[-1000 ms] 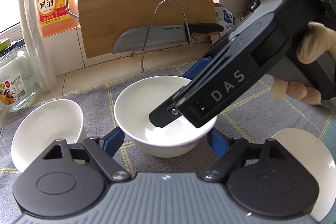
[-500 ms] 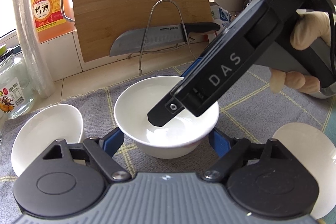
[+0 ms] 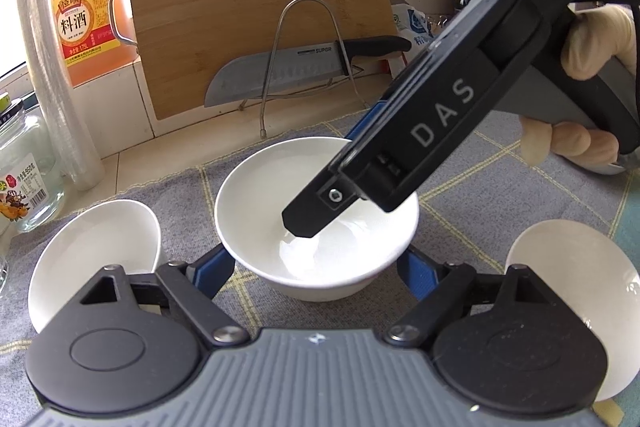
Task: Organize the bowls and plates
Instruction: 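Carry the held white bowl with the right tool over another white bowl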
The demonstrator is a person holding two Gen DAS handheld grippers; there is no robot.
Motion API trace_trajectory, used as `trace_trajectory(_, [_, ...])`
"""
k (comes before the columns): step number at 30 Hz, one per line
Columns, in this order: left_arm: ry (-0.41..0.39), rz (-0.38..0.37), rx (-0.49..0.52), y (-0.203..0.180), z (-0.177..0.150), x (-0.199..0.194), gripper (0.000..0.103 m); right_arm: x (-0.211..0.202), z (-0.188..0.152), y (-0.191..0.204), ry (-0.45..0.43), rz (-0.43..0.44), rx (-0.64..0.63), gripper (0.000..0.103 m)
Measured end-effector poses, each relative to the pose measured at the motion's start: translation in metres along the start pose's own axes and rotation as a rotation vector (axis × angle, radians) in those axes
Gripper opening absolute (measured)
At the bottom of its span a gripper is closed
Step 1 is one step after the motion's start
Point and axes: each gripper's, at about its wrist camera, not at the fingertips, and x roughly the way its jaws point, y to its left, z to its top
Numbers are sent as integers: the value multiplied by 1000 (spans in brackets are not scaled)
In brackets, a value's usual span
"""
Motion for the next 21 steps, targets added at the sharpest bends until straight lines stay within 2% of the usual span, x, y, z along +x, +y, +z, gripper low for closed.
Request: trace_trajectory(21, [-46, -57, 43, -30, 16, -81, 88, -74, -30, 41, -43, 9, -42, 81])
